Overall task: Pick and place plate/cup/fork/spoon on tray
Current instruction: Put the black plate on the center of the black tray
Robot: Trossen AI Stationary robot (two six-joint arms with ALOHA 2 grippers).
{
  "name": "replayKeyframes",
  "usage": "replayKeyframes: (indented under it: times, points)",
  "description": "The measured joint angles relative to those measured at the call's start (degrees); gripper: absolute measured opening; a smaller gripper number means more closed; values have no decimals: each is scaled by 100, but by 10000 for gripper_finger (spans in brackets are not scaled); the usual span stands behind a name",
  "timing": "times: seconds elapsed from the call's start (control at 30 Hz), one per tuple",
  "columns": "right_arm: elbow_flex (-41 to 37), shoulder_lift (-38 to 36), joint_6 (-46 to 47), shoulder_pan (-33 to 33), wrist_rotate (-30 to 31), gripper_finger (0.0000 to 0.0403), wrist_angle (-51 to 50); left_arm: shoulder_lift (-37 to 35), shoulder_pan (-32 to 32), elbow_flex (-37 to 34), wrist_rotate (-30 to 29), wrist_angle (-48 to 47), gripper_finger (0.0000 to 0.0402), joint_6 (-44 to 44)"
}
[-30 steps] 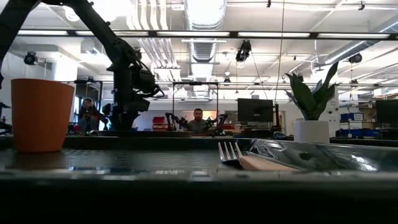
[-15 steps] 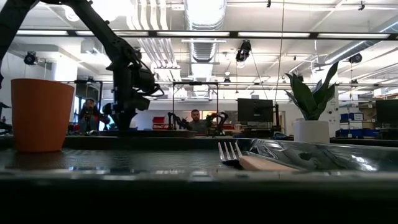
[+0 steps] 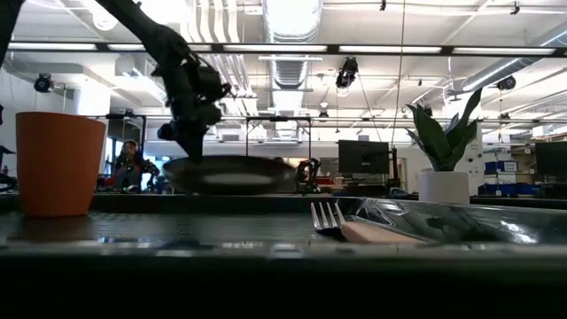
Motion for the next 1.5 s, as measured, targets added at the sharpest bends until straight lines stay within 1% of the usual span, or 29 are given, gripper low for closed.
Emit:
replayKeyframes:
  times: [0.2, 0.23, 0.3, 0.43, 0.5, 0.53, 0.63, 0.73, 0.8, 0.9, 1.0, 1.03, 1.13, 1.2, 1.37, 1.5]
  points:
    - [0, 2, -13, 0, 0, 128, 0, -264, -7, 73, 64, -32, 0, -44]
    - [0, 2, -24, 0, 0, 128, -1, -295, -7, 67, 180, -53, 0, -44]
    - [0, 2, -70, 0, 0, 128, 1, -363, 4, 66, 655, -69, 0, -100]
    - [0, 2, -83, 0, -2, 128, -1, -610, -21, 114, 1792, -225, 0, -195]
    - [0, 2, -118, 0, -2, 128, 1, -812, -74, 166, 2164, -453, 0, -188]
    - [0, 2, -146, 0, -4, 128, 1, -938, -110, 187, 2227, -545, 0, -186]
    - [0, 2, -204, 0, -4, 128, 1, -1421, -306, 237, 2112, -950, 0, -190]
    - [0, 2, -211, 0, -4, 128, 1, -1957, -691, 255, 1906, -1179, 0, -228]
    - [0, 2, -211, 0, -4, 128, 1, -2291, -1046, 255, 1689, -1152, 0, -466]
    - [0, 2, -211, 0, -3, 128, 1, -2681, -1631, 255, 1534, -1051, 0, -840]
    - [0, 2, -211, 0, -2, 128, 3, -2880, -2319, 259, 1494, -996, 0, -1324]
    - [0, 2, -211, 0, -2, 128, 3, -2921, -2554, 259, 1361, -998, 0, -1455]
    - [0, 2, -206, 0, -2, 128, 3, -2928, -3316, 234, 823, -1080, 0, -1782]
    - [0, 7, -208, 0, 0, 128, 3, -2816, -3807, 230, 617, -1099, 0, -1929]
    - [0, 11, -208, 0, 1, 128, 3, -2377, -4911, 226, 525, -1026, 0, -2248]
    - [0, 11, -208, 0, 4, 128, 3, -1928, -5597, 226, 534, -809, 0, -2443]
